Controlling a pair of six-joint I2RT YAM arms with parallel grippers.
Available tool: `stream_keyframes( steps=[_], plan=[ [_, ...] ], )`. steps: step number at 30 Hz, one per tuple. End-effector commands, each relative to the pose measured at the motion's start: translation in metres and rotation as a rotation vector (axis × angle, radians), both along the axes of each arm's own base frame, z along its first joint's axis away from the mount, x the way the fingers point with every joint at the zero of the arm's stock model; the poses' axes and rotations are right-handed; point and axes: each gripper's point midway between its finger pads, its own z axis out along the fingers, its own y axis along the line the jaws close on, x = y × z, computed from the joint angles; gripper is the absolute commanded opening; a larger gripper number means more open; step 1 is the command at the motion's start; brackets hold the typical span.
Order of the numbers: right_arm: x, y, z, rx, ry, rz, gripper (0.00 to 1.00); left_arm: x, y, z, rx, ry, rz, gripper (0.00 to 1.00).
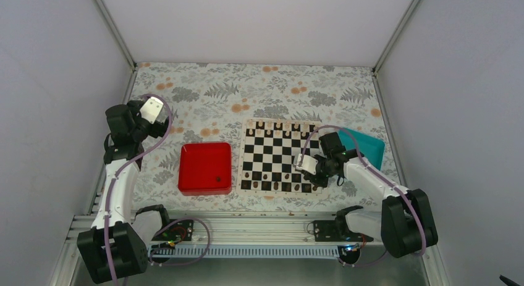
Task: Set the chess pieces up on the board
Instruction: Place the chess piece on the chessboard.
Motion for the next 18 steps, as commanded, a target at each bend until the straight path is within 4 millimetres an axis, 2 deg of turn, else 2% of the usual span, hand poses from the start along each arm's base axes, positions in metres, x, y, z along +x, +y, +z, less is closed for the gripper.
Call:
stream_keyframes(
  steps=[1, 9, 12, 15, 18],
  plan=[
    [-0.002, -0.002, -0.003, -0.001, 0.016, 0.012, 0.09, 0.001, -0.003, 0.006, 0.005, -0.012, -0.021, 1.0],
    [0.003, -0.002, 0.002, -0.005, -0.007, 0.004, 0.17, 0.001, -0.004, 0.008, 0.004, -0.015, -0.023, 1.0],
    [0.007, -0.001, 0.012, 0.004, -0.032, 0.002, 0.29, 0.001, -0.003, 0.007, 0.006, -0.015, -0.022, 1.0],
    [0.013, 0.003, 0.03, 0.023, -0.057, 0.012, 0.37, 0.001, -0.003, 0.007, 0.007, -0.017, -0.022, 1.0],
    [0.026, 0.011, 0.061, 0.056, -0.09, 0.025, 0.39, 0.001, -0.004, 0.007, 0.006, -0.019, -0.024, 1.0]
  ],
)
